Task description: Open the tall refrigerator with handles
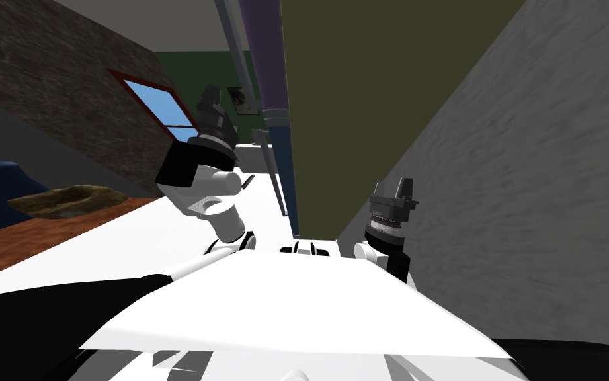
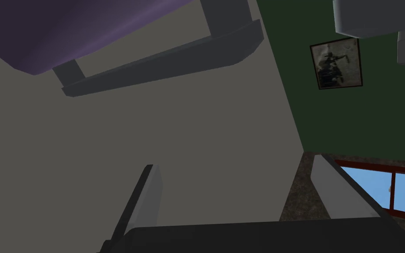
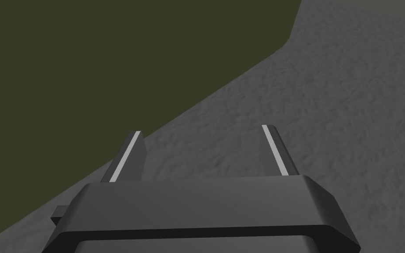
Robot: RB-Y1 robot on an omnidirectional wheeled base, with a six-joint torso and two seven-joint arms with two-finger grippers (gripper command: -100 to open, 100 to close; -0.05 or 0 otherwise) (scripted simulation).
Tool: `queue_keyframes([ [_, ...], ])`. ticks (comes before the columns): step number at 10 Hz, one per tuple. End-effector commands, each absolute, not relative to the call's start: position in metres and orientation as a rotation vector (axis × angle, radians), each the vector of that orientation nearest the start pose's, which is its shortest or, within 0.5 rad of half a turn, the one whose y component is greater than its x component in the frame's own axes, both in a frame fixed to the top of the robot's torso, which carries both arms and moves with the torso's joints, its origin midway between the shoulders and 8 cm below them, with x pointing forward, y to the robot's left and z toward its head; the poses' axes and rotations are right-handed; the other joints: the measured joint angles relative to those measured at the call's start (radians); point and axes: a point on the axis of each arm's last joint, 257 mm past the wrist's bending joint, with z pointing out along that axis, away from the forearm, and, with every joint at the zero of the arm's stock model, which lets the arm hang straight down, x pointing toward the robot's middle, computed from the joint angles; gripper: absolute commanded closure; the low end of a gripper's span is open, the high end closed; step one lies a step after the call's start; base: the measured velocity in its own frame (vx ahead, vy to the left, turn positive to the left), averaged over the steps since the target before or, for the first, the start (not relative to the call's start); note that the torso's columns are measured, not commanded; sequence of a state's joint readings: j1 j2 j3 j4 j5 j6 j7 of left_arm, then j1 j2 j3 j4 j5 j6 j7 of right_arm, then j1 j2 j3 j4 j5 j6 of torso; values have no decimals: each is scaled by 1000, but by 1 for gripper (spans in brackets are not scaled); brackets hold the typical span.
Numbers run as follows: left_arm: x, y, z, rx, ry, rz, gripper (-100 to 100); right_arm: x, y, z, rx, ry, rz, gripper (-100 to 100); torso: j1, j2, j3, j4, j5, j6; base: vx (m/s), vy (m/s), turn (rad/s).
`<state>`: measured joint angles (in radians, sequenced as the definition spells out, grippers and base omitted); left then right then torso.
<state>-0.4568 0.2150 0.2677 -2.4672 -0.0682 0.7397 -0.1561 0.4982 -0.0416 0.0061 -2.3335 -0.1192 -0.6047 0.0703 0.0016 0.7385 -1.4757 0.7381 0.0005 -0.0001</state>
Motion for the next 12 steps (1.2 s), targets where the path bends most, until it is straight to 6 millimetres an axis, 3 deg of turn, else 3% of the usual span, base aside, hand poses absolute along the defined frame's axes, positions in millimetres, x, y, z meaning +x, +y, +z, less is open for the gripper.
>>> queue_keyframes([
  [1, 432, 300, 262, -662, 727, -1018, -100, 312, -283, 66, 554, 475, 1352, 0, -1, 0, 0, 0, 0, 0, 76, -44, -4],
  [7, 432, 305, 277, -737, 714, -1057, -100, 312, -283, 66, 554, 475, 1352, 0, -2, -2, -1, 0, -1, 0, 64, -49, -16],
  [12, 442, 293, 269, -834, 722, -1170, -100, 312, -283, 66, 553, 475, 1352, 0, -1, 1, 0, 0, 0, 0, 58, -28, -18],
])
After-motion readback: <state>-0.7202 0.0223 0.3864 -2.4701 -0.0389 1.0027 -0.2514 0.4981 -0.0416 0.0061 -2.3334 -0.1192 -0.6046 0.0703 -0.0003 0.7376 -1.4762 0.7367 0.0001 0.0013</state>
